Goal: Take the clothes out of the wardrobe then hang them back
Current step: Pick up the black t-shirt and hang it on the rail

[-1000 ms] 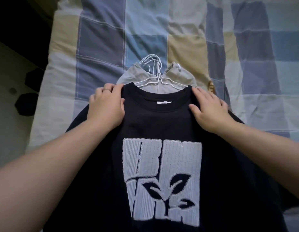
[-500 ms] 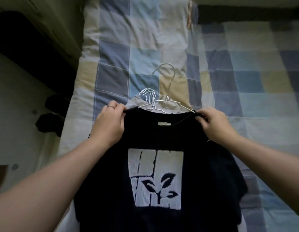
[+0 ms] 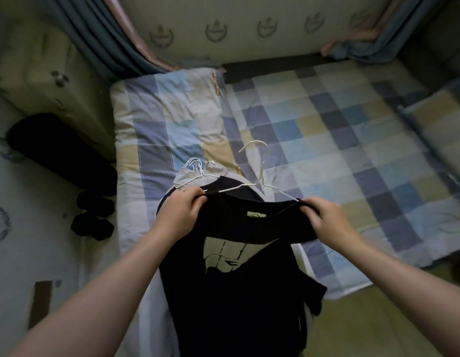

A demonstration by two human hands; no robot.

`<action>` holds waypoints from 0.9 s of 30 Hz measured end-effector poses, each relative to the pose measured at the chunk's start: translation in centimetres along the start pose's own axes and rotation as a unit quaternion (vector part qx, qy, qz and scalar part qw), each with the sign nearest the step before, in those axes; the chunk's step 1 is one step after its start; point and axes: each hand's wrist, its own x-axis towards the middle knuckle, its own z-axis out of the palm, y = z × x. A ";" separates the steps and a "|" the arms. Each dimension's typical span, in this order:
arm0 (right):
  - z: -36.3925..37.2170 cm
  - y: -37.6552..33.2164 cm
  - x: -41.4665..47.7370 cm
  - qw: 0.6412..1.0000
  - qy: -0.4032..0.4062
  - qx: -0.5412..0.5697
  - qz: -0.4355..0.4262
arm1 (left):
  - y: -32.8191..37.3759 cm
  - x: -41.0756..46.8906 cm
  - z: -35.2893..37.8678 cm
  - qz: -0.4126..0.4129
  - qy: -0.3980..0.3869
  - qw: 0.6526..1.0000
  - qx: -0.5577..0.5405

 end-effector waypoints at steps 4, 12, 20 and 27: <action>-5.4 0.8 -6.1 0.997 0.071 0.024 0.032 | 6.3 -0.3 -0.7 0.069 -0.011 0.997 -0.008; -17.2 6.3 -17.4 0.971 0.225 0.021 0.083 | 23.3 0.8 2.5 0.226 -0.007 0.974 -0.024; -29.3 16.2 -32.0 0.929 0.344 -0.001 0.134 | 44.3 -2.5 10.2 0.339 -0.018 0.939 -0.049; -39.1 25.0 -48.0 0.869 0.445 -0.025 0.213 | 64.1 -8.4 20.6 0.443 -0.073 0.887 -0.106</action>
